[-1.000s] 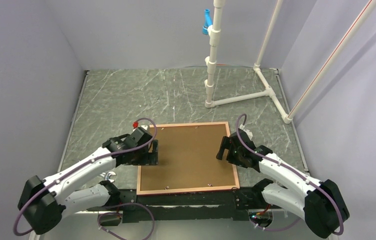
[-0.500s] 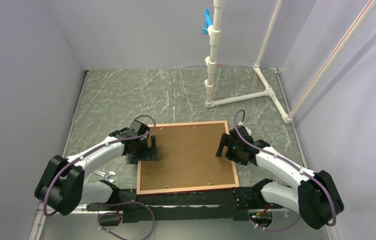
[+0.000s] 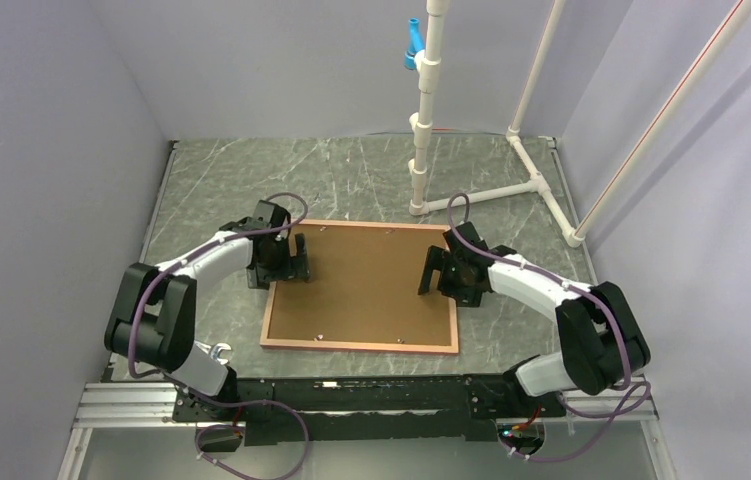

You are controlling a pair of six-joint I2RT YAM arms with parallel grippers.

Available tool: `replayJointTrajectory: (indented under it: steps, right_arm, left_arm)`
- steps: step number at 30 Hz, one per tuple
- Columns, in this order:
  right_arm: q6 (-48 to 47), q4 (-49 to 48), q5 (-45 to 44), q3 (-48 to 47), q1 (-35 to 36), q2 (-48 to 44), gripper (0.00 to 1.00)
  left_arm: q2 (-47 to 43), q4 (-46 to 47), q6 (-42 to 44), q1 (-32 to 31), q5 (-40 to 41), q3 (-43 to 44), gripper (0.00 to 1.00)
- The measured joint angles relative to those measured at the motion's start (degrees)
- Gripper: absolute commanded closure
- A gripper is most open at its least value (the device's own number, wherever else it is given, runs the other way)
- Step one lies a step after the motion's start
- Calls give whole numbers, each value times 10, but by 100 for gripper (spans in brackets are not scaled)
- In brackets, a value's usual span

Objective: Put the photo into the frame

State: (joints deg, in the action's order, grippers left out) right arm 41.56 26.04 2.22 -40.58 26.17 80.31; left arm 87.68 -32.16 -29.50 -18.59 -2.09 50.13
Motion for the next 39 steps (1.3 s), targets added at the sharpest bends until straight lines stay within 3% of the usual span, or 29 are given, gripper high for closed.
replayJointTrajectory:
  steps: [6, 12, 16, 18, 21, 25, 28, 39]
  right_arm:
    - [-15, -7, 3, 10, 2, -15, 0]
    - [-10, 34, 8, 65, 6, -119, 5]
    - [9, 45, 32, 121, 10, -179, 28]
    - [25, 38, 52, 141, 15, -201, 33]
    - [42, 26, 71, 160, 24, -212, 48]
    - [63, 1, 97, 175, 32, -203, 81]
    - [66, 2, 105, 171, 35, -192, 99]
    - [16, 150, 57, 59, 41, -185, 100]
  left_arm:
    - [-29, -12, 12, 5, 17, 15, 1]
    - [-186, -47, 13, -5, 37, 5, 1]
    - [-269, -59, 17, -56, 35, -11, 1]
    - [-286, -63, 20, -100, 33, -14, 1]
    - [-290, -60, 26, -169, 33, -14, 0]
    - [-290, -44, 42, -257, 37, -14, 1]
    - [-289, -30, 60, -311, 54, -14, 1]
    - [-228, -3, 136, -505, 168, -14, 1]
